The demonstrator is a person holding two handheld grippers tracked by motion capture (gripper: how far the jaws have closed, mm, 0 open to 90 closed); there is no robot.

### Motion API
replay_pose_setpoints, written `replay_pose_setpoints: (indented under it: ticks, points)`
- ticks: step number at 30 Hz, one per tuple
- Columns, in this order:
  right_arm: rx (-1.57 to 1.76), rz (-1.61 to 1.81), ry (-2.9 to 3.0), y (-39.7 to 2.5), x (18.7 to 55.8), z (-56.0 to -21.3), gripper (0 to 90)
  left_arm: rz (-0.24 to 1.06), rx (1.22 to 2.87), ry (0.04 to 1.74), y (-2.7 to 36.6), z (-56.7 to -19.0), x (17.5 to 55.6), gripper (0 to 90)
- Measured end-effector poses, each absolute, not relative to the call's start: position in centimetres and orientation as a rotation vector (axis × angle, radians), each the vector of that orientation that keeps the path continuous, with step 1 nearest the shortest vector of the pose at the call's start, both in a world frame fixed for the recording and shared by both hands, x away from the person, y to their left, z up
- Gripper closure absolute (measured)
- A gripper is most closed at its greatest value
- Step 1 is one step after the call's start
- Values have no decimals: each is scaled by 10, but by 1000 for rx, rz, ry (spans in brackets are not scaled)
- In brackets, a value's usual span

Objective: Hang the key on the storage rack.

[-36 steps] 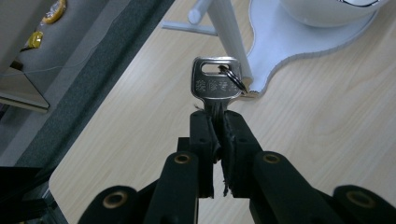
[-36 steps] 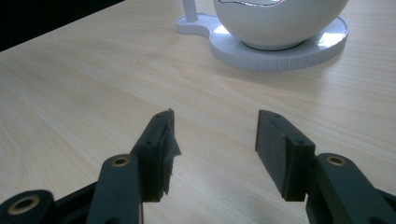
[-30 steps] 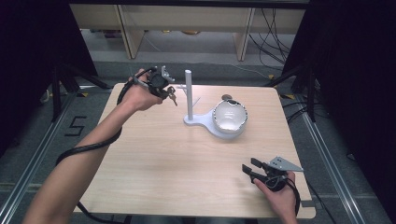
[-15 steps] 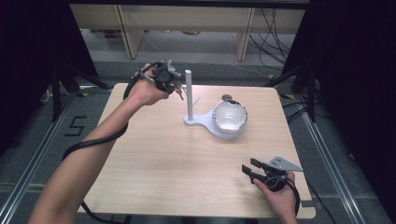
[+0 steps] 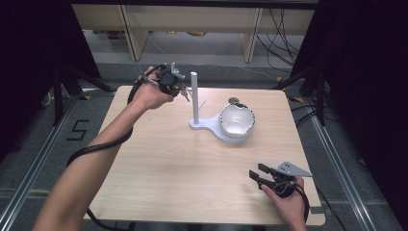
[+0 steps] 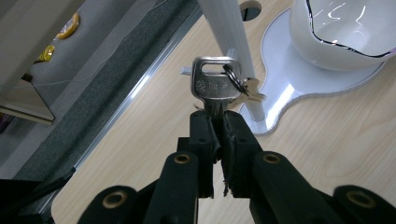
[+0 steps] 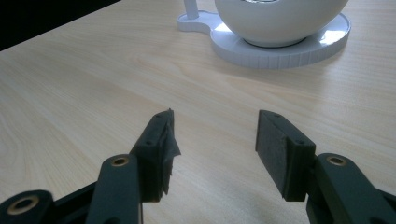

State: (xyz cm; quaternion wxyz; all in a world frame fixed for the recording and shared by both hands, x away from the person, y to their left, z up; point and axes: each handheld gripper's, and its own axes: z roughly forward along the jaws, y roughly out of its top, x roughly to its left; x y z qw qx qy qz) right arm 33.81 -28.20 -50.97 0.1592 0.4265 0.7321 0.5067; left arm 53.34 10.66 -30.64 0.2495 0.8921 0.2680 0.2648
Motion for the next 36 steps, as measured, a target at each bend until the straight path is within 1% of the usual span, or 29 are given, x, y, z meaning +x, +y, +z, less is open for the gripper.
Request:
replay_pose_setpoints:
  ticks: [12,18,19,21,23,27,36]
  points:
    - [1219,1449,2096,-281,338,-510,480,726,2432,758,113,-310,537,828]
    - [1234,1434,2091,-280,338,-511,480,758,2410,752,115,-314,531,828]
    - [1243,1440,2093,-279,337,-511,480,764,2432,743,116,-313,530,828]
    - [1198,1433,2098,-281,339,-510,479,774,2436,734,116,-314,529,827]
    - [1241,1451,2099,-278,337,-511,479,783,2437,735,115,-316,526,828]
    - [1204,1449,2113,-279,339,-512,480,806,2450,713,114,-317,522,828]
    - [1203,1439,2107,-279,338,-510,479,819,2487,687,106,-319,518,828]
